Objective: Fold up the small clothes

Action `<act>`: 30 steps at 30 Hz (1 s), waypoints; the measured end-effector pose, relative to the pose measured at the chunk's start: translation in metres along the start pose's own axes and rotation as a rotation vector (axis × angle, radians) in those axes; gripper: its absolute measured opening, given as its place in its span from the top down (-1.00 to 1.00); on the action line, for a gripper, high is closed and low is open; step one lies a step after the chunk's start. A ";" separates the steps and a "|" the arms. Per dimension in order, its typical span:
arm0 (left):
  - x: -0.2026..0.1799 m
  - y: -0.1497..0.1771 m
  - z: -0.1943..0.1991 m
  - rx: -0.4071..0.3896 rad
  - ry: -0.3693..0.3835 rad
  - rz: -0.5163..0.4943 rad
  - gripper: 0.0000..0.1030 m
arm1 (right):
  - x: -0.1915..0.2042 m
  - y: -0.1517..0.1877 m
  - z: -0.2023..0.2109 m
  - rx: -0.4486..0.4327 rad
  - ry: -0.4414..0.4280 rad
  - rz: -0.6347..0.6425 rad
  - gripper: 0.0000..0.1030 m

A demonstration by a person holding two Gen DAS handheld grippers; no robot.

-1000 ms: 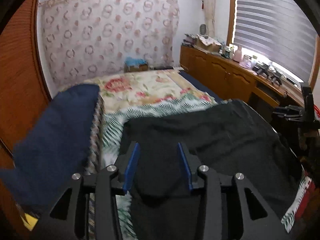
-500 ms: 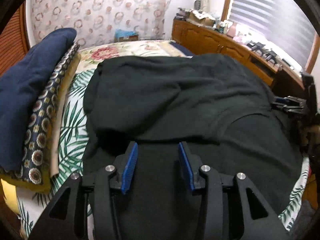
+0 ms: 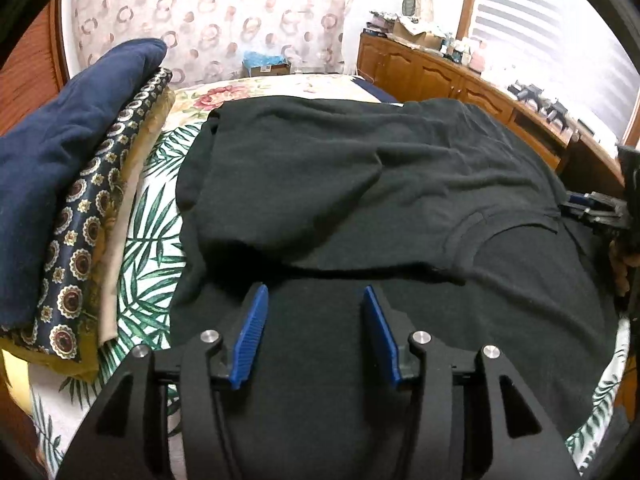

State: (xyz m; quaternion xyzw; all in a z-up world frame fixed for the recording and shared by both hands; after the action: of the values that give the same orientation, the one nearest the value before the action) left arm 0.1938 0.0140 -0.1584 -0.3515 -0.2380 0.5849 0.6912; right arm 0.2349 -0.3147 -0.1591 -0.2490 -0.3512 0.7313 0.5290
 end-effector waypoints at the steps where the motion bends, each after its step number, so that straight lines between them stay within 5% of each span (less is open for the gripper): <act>1: -0.001 0.000 -0.001 0.003 -0.011 -0.015 0.03 | 0.000 0.000 0.000 -0.001 -0.001 -0.003 -0.07; 12: -0.002 0.000 -0.003 0.007 -0.024 -0.030 0.01 | -0.003 -0.014 -0.011 0.034 -0.042 -0.079 -0.04; 15: -0.001 -0.001 -0.002 0.006 -0.015 -0.017 0.01 | 0.004 -0.024 -0.019 0.044 -0.033 -0.044 0.38; 18: 0.007 -0.006 0.003 -0.012 -0.027 0.011 0.02 | 0.009 -0.026 -0.026 0.052 -0.020 -0.020 0.52; 25: 0.032 -0.031 0.005 -0.061 -0.077 0.100 0.02 | 0.008 -0.020 -0.026 0.013 -0.001 -0.003 0.52; 30: 0.043 -0.035 -0.020 -0.026 -0.124 0.133 0.02 | 0.012 -0.019 -0.025 0.002 0.039 0.037 0.51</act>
State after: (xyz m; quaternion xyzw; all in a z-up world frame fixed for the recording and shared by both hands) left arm 0.2392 0.0495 -0.1481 -0.3387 -0.2640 0.6469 0.6302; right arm 0.2608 -0.2930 -0.1597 -0.2690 -0.3354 0.7365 0.5222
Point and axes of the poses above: each gripper's, at about its wrist camera, not at the fingertips, and z roughly against the way its jaws point, x to its left, y to its underside, the point moved 9 cm from there along -z, roughly the way its jaws point, and after that the axes turned 10 degrees about -x, right-handed, at the moved point
